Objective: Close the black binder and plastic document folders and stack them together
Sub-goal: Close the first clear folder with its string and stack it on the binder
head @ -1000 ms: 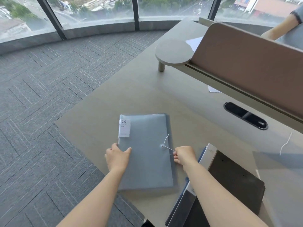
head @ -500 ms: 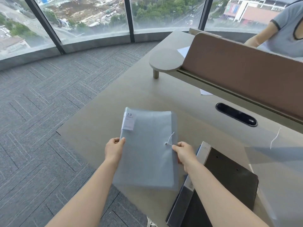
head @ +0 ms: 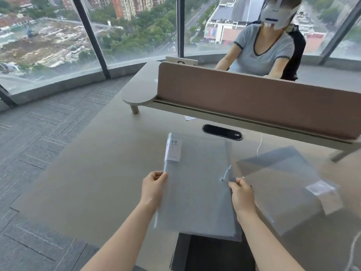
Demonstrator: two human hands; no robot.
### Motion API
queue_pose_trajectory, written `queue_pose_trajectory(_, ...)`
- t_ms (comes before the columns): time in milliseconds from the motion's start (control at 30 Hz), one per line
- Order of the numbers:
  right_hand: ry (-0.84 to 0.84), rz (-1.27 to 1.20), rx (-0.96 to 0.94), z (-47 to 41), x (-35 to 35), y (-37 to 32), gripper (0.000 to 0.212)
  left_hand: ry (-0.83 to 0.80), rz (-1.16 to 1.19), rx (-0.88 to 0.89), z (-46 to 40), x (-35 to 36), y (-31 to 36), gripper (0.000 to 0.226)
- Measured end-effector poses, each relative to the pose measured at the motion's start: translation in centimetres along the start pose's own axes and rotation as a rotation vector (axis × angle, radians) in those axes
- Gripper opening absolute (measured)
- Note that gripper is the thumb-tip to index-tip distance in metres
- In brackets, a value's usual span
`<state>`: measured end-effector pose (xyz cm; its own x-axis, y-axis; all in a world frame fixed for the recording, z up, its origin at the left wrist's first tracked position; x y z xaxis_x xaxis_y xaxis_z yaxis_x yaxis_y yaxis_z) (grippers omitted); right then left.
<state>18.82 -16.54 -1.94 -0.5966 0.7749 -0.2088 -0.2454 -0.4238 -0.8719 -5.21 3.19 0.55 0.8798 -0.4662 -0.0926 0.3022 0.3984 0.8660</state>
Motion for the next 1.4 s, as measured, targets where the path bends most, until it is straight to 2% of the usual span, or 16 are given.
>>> queue_pose_trajectory(333,0.130,0.024,0.146,3.5,-7.4,9.4,0.025,-0.224,-0.152,-0.080,3.1,6.2,-5.4,0.010)
queue_pose_trajectory(433,0.132,0.030,0.171,4.2,-7.9,10.8,0.023,-0.240,-0.200,-0.097,3.5,6.6,-6.5,0.011)
queue_pose_trajectory(567,0.091,0.064,0.204,5.0,-8.0,11.8,0.023,-0.236,-0.258,-0.109,4.0,6.5,-7.4,0.025)
queue_pose_trajectory(700,0.022,0.187,0.222,5.4,-7.8,12.0,0.026,-0.199,-0.330,-0.091,4.0,6.3,-7.7,0.012)
queue_pose_trajectory(833,0.002,0.275,0.210,5.5,-7.5,11.7,0.025,-0.164,-0.402,-0.057,4.0,6.4,-7.5,0.011)
queue_pose_trajectory(1000,0.061,0.392,0.217,5.6,-7.5,11.5,0.015,-0.115,-0.473,-0.051,4.0,6.5,-7.6,0.033)
queue_pose_trajectory(1100,0.121,0.473,0.244,5.3,-7.8,11.7,0.014,-0.184,-0.449,-0.137,3.7,6.7,-8.6,0.057)
queue_pose_trajectory(1167,0.143,0.483,0.251,5.2,-7.7,11.5,0.009,-0.236,-0.417,-0.185,3.6,6.7,-9.2,0.063)
queue_pose_trajectory(1233,0.138,0.486,0.266,5.2,-7.6,11.2,0.003,-0.256,-0.401,-0.192,3.3,6.5,-9.7,0.057)
queue_pose_trajectory(1300,0.126,0.469,0.268,5.1,-7.6,11.1,0.009,-0.273,-0.388,-0.173,3.2,6.4,-9.7,0.045)
queue_pose_trajectory(1400,0.116,0.437,0.265,5.2,-7.4,11.2,0.015,-0.262,-0.388,-0.167,3.2,6.1,-9.5,0.042)
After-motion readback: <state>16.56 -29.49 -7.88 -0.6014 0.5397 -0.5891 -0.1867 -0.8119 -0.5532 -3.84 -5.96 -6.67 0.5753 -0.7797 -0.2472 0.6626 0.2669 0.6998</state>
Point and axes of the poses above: each hand's wrist, its own z-axis away from the middle knuckle, its own x-axis out of the palm, y = z × x, the point moved 7 cm from there along -z, towards the middle knuckle, and after that the axes turned 8 degrees about -y, right-handed, at the moved point
